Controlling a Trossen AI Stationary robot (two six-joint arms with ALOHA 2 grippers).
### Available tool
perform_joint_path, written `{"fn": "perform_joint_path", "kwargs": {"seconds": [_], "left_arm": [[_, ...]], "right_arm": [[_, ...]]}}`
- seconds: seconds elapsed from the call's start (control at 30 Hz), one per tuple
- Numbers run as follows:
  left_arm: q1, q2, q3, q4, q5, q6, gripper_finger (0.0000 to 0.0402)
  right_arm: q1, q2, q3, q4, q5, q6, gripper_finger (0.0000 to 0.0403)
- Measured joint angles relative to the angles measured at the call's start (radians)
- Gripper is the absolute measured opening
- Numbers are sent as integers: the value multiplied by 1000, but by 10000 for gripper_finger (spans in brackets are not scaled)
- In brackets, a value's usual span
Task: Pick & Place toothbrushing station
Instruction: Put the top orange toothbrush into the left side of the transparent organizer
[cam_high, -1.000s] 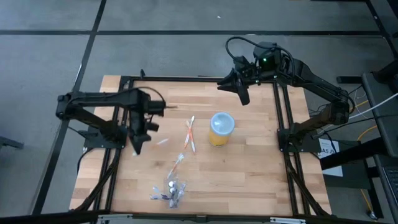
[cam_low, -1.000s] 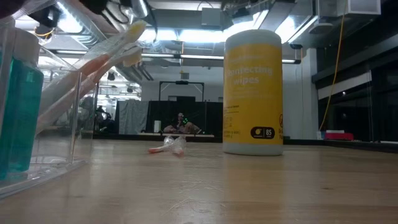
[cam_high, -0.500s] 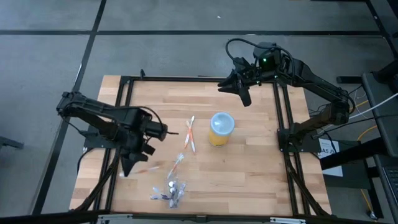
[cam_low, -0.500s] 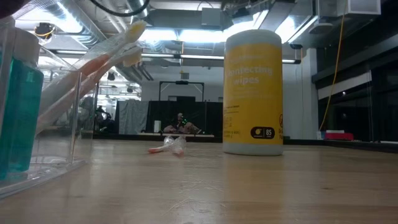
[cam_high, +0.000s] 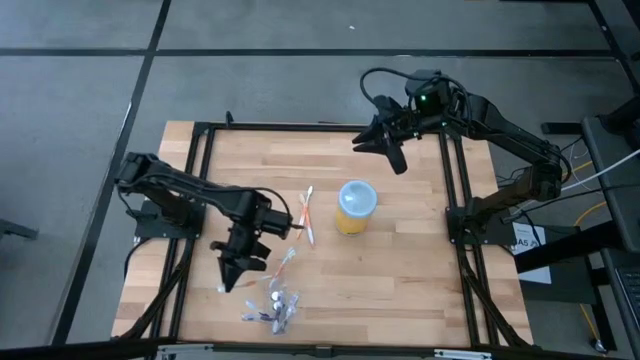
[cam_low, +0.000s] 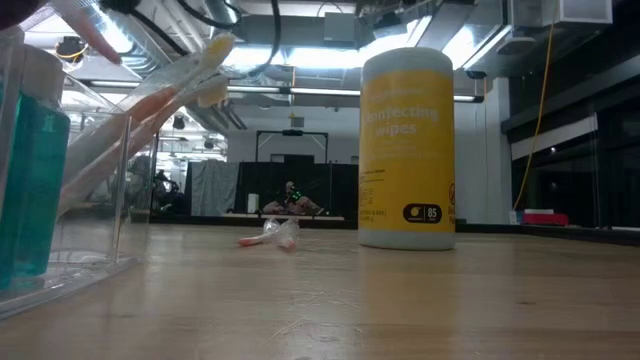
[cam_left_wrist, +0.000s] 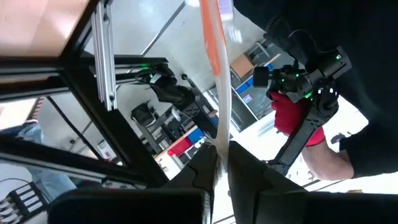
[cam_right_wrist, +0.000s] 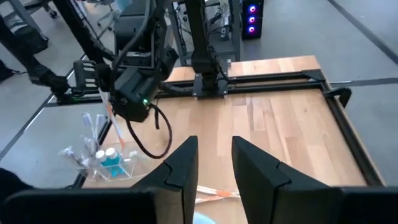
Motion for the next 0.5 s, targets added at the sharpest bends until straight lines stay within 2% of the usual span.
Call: {"fn": "perform_joint_path", "kwargs": {"seconds": [0.5], "left_arm": [[-39, 91, -31, 5, -5, 121, 15]], "right_arm": [[1, -20, 0, -56, -13, -6, 100]]}}
